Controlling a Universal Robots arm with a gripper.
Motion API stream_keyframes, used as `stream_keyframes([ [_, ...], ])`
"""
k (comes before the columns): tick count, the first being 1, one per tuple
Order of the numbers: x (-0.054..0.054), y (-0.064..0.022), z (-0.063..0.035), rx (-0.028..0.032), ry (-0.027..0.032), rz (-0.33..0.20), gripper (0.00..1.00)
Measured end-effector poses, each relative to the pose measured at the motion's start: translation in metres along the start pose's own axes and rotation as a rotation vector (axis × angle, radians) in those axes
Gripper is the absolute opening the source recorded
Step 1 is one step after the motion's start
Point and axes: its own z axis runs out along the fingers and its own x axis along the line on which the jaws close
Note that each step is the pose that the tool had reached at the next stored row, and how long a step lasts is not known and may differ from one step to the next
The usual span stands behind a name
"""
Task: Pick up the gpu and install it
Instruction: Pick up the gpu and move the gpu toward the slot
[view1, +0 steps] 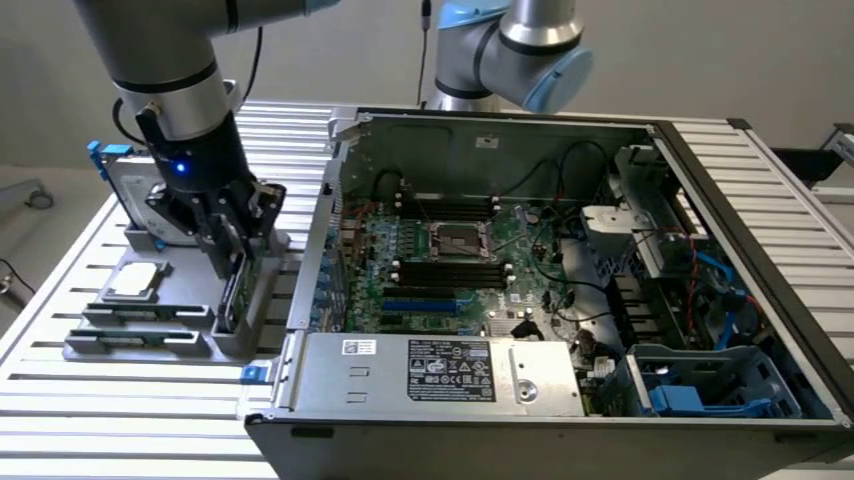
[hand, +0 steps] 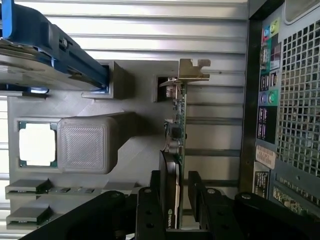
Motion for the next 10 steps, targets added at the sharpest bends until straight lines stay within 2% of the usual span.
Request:
stream_keyframes([
  [10,0.001,-0.0010,0.0182,0.0001,0.0003,-0.006,0.36],
])
